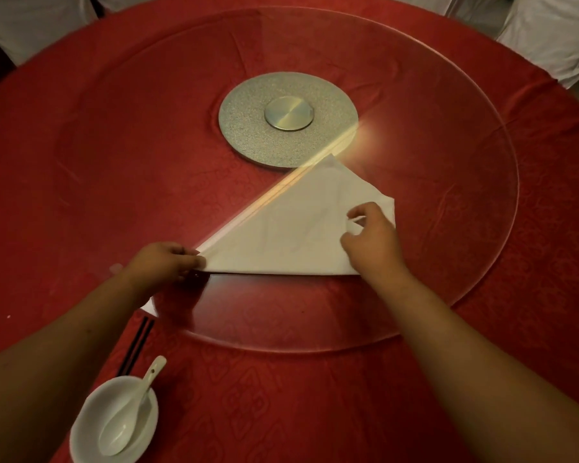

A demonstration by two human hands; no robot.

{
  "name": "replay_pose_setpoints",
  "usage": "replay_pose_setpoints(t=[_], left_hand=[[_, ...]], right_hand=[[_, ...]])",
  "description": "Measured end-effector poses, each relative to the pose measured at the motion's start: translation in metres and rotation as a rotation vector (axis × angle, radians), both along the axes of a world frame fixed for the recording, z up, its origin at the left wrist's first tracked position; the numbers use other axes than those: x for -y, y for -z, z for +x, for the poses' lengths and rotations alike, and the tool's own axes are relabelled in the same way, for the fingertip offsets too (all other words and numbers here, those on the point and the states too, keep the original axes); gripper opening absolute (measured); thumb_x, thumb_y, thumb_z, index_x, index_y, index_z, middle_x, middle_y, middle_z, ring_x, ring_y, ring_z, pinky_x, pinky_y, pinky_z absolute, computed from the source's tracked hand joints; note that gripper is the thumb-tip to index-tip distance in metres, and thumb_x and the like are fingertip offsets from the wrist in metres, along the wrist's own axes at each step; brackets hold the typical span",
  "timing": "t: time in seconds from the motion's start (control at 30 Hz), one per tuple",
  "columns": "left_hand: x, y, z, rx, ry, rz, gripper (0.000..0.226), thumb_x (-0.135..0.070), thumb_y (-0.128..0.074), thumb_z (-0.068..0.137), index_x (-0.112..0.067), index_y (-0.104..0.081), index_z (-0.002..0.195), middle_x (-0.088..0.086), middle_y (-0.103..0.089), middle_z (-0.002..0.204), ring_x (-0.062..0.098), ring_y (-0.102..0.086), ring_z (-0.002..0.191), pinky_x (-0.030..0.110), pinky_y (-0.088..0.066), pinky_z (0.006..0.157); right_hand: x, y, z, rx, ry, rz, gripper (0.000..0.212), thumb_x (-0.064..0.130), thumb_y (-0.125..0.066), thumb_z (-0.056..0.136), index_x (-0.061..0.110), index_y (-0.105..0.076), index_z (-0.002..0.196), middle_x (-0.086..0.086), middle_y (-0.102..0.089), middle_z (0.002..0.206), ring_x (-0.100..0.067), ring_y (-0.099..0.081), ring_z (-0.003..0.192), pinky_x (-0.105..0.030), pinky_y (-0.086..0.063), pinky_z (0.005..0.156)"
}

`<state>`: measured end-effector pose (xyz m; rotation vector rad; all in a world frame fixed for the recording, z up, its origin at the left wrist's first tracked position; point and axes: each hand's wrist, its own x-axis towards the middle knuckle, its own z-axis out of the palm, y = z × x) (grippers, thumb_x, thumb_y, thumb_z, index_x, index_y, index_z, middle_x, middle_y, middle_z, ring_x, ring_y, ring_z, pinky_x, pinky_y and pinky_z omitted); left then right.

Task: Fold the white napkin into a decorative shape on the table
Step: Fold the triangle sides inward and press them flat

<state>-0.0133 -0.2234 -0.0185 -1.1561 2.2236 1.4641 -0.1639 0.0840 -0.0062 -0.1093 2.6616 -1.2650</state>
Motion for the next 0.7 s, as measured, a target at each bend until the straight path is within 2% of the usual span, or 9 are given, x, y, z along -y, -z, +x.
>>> replay_pose_setpoints(t=[0.07,0.13,0.2,0.33,0.43,0.47,0.53,0.6,0.7], left_hand=[[0.003,0.003,0.003,-0.031,-0.039,0.073,0.019,-0.007,-0.078,0.086,0.001,-0.075,0.102,0.02,-0.075,0.097,0.02,-0.067,0.073,0.024,-0.054,0.06],[0.006,0.005,0.006,-0.055,-0.079,0.154,0.019,-0.004,-0.077,0.087,0.002,-0.075,0.105,0.022,-0.075,0.1,0.015,-0.073,0.067,0.019,-0.056,0.055],[0.007,0.006,0.009,-0.075,-0.111,0.245,0.021,-0.002,-0.075,0.088,0.001,-0.074,0.108,0.023,-0.076,0.101,0.014,-0.075,0.067,0.019,-0.057,0.056],[0.002,0.008,0.013,-0.117,-0.182,0.385,0.021,0.0,-0.075,0.088,-0.002,-0.075,0.109,0.025,-0.077,0.103,0.023,-0.078,0.081,0.029,-0.065,0.071],[-0.004,0.012,0.014,-0.13,-0.18,0.428,0.022,-0.004,-0.076,0.088,-0.005,-0.075,0.11,0.023,-0.078,0.104,0.032,-0.078,0.097,0.039,-0.063,0.088],[-0.005,0.014,0.014,-0.137,-0.185,0.448,0.024,-0.005,-0.077,0.088,-0.006,-0.075,0.111,0.023,-0.078,0.105,0.034,-0.077,0.101,0.04,-0.063,0.089],[-0.009,0.016,0.013,-0.154,-0.21,0.495,0.025,-0.004,-0.077,0.087,-0.004,-0.074,0.112,0.024,-0.077,0.107,0.033,-0.077,0.098,0.035,-0.064,0.081],[-0.014,0.017,0.012,-0.17,-0.252,0.551,0.026,0.001,-0.074,0.088,-0.001,-0.071,0.113,0.026,-0.077,0.103,0.028,-0.078,0.087,0.031,-0.063,0.074],[-0.021,0.016,0.012,-0.166,-0.259,0.573,0.025,0.003,-0.072,0.089,-0.002,-0.069,0.114,0.024,-0.078,0.098,0.025,-0.078,0.081,0.03,-0.062,0.073]], right_hand=[[0.036,-0.001,0.018,-0.044,-0.036,-0.048,0.035,0.002,-0.059,0.083,0.022,-0.058,0.111,0.006,-0.06,0.102,-0.014,-0.06,0.089,-0.012,-0.041,0.065],[0.069,0.002,0.035,-0.072,-0.077,-0.077,0.036,0.003,-0.057,0.084,0.024,-0.058,0.114,0.004,-0.063,0.102,-0.015,-0.061,0.093,-0.021,-0.047,0.076],[0.099,0.006,0.051,-0.101,-0.142,-0.077,0.036,0.005,-0.057,0.085,0.023,-0.058,0.117,-0.001,-0.067,0.103,-0.017,-0.063,0.092,-0.027,-0.051,0.081],[0.143,0.018,0.073,-0.203,-0.279,-0.035,0.019,0.015,-0.059,0.09,0.022,-0.063,0.107,0.0,-0.069,0.093,-0.018,-0.064,0.084,-0.034,-0.053,0.074],[0.153,0.028,0.084,-0.309,-0.412,0.046,0.022,0.015,-0.061,0.09,0.018,-0.069,0.109,0.0,-0.072,0.097,-0.019,-0.063,0.093,-0.036,-0.053,0.079],[0.153,0.031,0.086,-0.344,-0.447,0.063,0.021,0.015,-0.061,0.09,0.017,-0.071,0.108,0.0,-0.073,0.097,-0.02,-0.063,0.094,-0.036,-0.053,0.08],[0.149,0.038,0.088,-0.406,-0.517,0.102,0.017,0.016,-0.062,0.088,0.016,-0.073,0.101,0.0,-0.073,0.094,-0.022,-0.062,0.091,-0.038,-0.052,0.079],[0.143,0.045,0.088,-0.451,-0.568,0.159,0.014,0.017,-0.062,0.088,0.016,-0.072,0.097,0.0,-0.071,0.091,-0.023,-0.059,0.087,-0.039,-0.051,0.077],[0.13,0.055,0.087,-0.51,-0.571,0.173,0.009,0.014,-0.064,0.086,0.015,-0.069,0.094,-0.001,-0.067,0.09,-0.023,-0.059,0.086,-0.034,-0.048,0.078]])
